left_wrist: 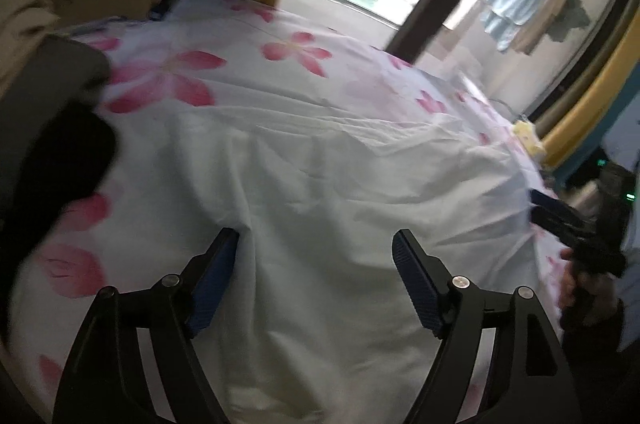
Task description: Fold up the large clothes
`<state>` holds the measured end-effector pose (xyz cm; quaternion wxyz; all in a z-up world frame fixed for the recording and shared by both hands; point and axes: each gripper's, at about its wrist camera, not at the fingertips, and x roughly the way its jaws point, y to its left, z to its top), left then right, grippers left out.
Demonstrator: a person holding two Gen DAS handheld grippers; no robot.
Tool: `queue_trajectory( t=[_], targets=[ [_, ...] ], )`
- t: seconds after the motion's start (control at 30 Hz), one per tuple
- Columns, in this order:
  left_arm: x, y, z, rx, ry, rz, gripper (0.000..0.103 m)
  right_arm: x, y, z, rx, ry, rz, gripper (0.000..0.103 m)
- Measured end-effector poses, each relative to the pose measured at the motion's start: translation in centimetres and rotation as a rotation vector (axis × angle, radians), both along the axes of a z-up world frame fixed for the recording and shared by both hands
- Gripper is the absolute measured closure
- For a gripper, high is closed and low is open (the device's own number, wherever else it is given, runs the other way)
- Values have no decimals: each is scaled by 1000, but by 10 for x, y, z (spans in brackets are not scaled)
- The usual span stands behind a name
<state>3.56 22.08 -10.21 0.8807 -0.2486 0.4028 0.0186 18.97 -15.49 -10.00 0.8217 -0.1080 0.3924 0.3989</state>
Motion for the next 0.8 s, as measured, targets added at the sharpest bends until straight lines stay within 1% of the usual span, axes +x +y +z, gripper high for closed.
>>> queue_trajectory(
  t=[0.1,0.17,0.23,0.33,0.43,0.57,0.63,0.8],
  targets=[
    [11,-12,-2,-38,-6,-73,23,3,4,-3,3,10,10,17],
    [18,-20,-2,-58,-17,-105,23,6,7,-7,2,20,13,17],
    [24,-27,-4,-95,-34,-137,23,9,9,-10,-5,27,12,17],
    [30,-37,-5,-94,-44,-155,22,14,11,-17,-14,48,5,17],
    [34,-38,-6,-118,-50,-156,23,19,12,-23,-21,63,-3,17],
    [37,-44,-6,-113,-54,-167,22,24,15,-32,-34,82,-9,17],
    [39,-49,-6,-102,-54,-186,23,26,17,-36,-34,99,-12,17],
    [45,-65,-5,-79,-61,-236,23,25,24,-41,-19,109,0,17]
  ],
)
